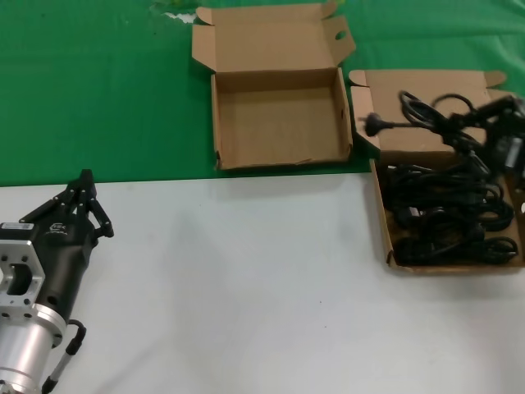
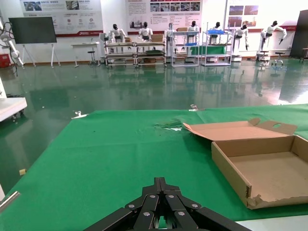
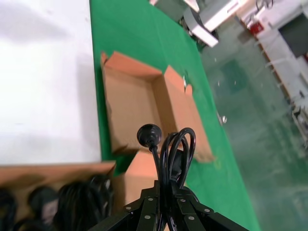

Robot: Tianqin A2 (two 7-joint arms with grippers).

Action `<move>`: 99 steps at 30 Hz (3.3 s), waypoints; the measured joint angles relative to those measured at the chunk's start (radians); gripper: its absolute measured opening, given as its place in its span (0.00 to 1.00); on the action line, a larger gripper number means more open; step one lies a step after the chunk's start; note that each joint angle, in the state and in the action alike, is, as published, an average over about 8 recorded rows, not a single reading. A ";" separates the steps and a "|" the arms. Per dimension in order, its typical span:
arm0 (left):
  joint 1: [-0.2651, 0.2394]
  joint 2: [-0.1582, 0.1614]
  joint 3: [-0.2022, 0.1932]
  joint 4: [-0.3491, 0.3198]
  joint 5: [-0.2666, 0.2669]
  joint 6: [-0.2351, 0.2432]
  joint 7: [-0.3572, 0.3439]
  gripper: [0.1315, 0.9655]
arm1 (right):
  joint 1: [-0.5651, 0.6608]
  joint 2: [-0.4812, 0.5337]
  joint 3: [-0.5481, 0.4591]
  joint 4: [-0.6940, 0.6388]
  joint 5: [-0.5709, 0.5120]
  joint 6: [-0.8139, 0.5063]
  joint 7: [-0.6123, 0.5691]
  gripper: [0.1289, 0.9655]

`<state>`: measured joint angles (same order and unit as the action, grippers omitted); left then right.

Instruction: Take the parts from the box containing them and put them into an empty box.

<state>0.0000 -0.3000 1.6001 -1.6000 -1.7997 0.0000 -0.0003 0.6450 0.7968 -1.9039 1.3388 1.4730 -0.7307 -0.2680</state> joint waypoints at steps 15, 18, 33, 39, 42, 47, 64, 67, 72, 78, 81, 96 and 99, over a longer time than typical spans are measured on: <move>0.000 0.000 0.000 0.000 0.000 0.000 0.000 0.01 | 0.130 -0.184 -0.091 -0.078 -0.045 0.010 -0.115 0.05; 0.000 0.000 0.000 0.000 0.000 0.000 0.000 0.01 | 0.152 -0.222 -0.105 -0.109 -0.047 0.015 -0.139 0.05; 0.000 0.000 0.000 0.000 0.000 0.000 0.000 0.01 | 0.277 -0.433 -0.141 -0.403 -0.016 0.054 -0.351 0.05; 0.000 0.000 0.000 0.000 0.000 0.000 0.000 0.01 | 0.329 -0.524 -0.130 -0.562 0.019 0.074 -0.488 0.05; 0.000 0.000 0.000 0.000 0.000 0.000 0.000 0.01 | 0.356 -0.568 -0.117 -0.648 0.038 0.082 -0.563 0.05; 0.000 0.000 0.000 0.000 0.000 0.000 0.000 0.01 | 0.418 -0.642 -0.072 -0.829 0.085 0.096 -0.725 0.05; 0.000 0.000 0.000 0.000 0.000 0.000 0.000 0.01 | 0.572 -0.775 0.107 -1.277 0.223 0.178 -1.160 0.05; 0.000 0.000 0.000 0.000 0.000 0.000 0.000 0.01 | 0.576 -0.778 0.118 -1.291 0.228 0.186 -1.178 0.07; 0.000 0.000 0.000 0.000 0.000 0.000 0.000 0.01 | 0.579 -0.780 0.136 -1.303 0.235 0.192 -1.201 0.11; 0.000 0.000 0.000 0.000 0.000 0.000 0.000 0.01 | 0.581 -0.779 0.155 -1.303 0.244 0.185 -1.209 0.20; 0.000 0.000 0.000 0.000 0.000 0.000 0.000 0.01 | 0.578 -0.773 0.163 -1.288 0.249 0.175 -1.193 0.25; 0.000 0.000 0.000 0.000 0.000 0.000 0.000 0.01 | 0.355 -0.629 0.077 -0.741 0.159 0.180 -0.760 0.63; 0.000 0.000 0.000 0.000 0.000 0.000 0.000 0.01 | 0.302 -0.587 0.056 -0.618 0.130 0.191 -0.655 0.72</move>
<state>0.0000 -0.3000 1.6000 -1.6000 -1.7997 0.0000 -0.0002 0.9468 0.2096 -1.8477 0.7208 1.6029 -0.5392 -0.9226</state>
